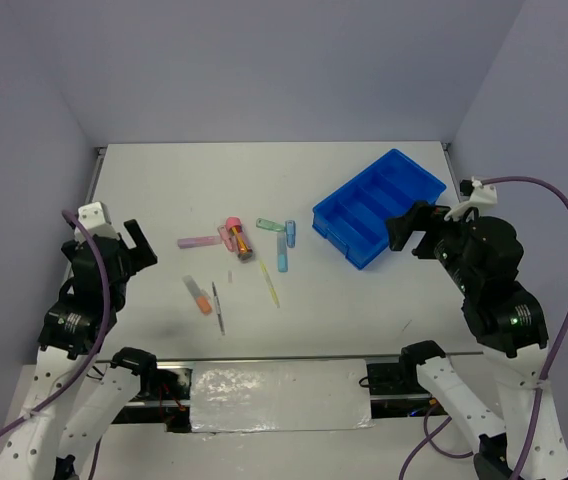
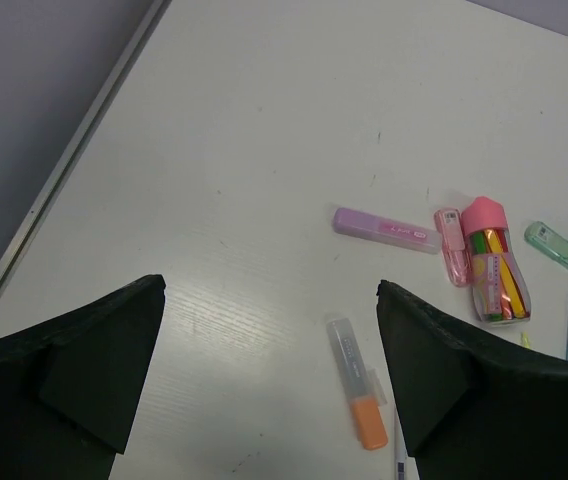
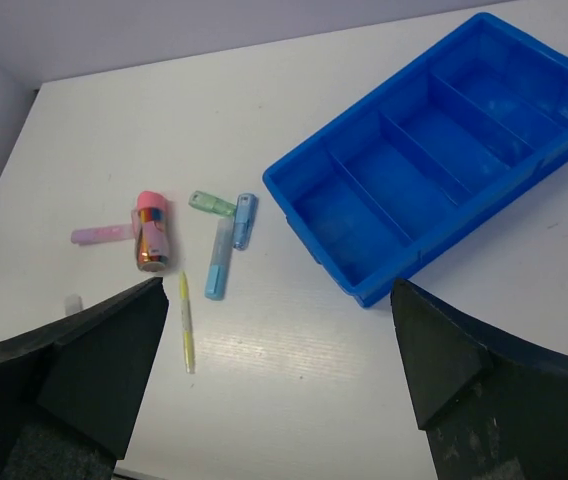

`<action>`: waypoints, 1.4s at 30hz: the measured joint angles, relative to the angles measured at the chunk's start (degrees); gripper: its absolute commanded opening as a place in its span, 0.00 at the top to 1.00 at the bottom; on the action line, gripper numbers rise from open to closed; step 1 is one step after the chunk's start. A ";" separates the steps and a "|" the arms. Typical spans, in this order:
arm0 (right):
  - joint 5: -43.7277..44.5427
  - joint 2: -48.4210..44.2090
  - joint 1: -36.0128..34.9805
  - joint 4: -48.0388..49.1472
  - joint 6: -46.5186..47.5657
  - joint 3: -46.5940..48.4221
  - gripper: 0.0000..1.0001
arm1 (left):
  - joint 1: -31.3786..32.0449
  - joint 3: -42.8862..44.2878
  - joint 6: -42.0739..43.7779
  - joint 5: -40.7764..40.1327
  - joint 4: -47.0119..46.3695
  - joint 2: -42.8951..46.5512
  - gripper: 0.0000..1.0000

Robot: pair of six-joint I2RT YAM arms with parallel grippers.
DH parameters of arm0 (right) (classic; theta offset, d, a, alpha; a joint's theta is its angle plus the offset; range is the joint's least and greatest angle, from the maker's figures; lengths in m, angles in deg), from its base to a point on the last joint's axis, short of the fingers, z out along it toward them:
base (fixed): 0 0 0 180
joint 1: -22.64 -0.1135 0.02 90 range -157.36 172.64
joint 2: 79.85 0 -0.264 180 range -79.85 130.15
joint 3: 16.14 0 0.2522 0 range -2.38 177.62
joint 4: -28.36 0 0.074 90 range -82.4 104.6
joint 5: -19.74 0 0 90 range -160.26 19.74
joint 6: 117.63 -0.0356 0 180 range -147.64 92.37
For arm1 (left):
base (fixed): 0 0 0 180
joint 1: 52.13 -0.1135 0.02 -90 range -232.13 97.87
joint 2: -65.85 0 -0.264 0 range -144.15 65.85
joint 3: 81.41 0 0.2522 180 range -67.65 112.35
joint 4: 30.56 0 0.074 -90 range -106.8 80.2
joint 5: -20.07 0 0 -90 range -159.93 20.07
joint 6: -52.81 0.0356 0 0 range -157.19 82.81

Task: Sort the stationery into containers
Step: Pick up the stationery from the center of the board.

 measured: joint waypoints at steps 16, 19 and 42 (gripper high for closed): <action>2.36 23.12 -20.17 5.38 -2.56 7.39 0.00 | -3.78 0.22 -1.25 -1.84 0.98 2.03 0.01; 5.40 44.06 -28.46 7.85 -3.19 18.80 0.00 | -4.11 0.31 -1.62 -2.25 1.31 2.03 0.01; 8.37 97.98 -35.04 -3.28 -1.68 58.58 0.29 | -4.11 0.31 -1.64 -2.95 1.44 1.27 0.01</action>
